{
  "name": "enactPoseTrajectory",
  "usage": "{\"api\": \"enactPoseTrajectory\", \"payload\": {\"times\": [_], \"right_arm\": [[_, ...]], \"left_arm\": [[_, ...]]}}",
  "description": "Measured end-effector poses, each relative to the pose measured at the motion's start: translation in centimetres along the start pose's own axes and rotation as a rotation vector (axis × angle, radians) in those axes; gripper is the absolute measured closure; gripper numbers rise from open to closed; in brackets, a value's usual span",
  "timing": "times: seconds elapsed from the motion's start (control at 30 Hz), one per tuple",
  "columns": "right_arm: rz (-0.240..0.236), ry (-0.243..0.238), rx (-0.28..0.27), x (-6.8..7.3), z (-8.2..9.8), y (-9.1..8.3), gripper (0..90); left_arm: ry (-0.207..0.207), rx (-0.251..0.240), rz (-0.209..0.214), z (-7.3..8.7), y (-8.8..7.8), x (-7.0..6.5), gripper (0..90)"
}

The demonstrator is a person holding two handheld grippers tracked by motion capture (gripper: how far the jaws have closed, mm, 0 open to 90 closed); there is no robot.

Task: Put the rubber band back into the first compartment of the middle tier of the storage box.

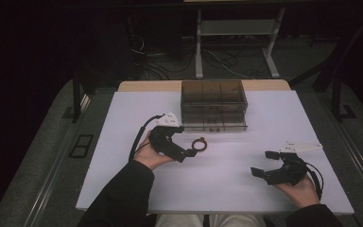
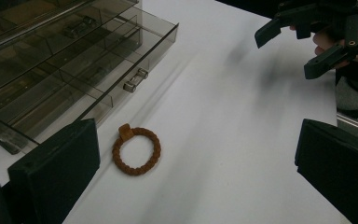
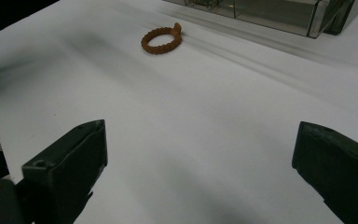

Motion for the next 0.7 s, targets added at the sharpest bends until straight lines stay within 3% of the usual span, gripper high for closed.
{"api": "enactPoseTrajectory", "payload": {"times": [0.7], "right_arm": [[-0.005, 0.001, 0.007, 0.0, 0.0, 0.1, 2.6]], "left_arm": [[-0.012, 0.03, 0.012, -0.5, 2.7, 0.8, 0.0]]}}
Point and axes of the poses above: each handheld gripper's, and its own axes: y roughly forward along the jaws, z roughly out of its underside, x roughly to its left, the point moved 1 cm from there along y, roughly forward along the jaws
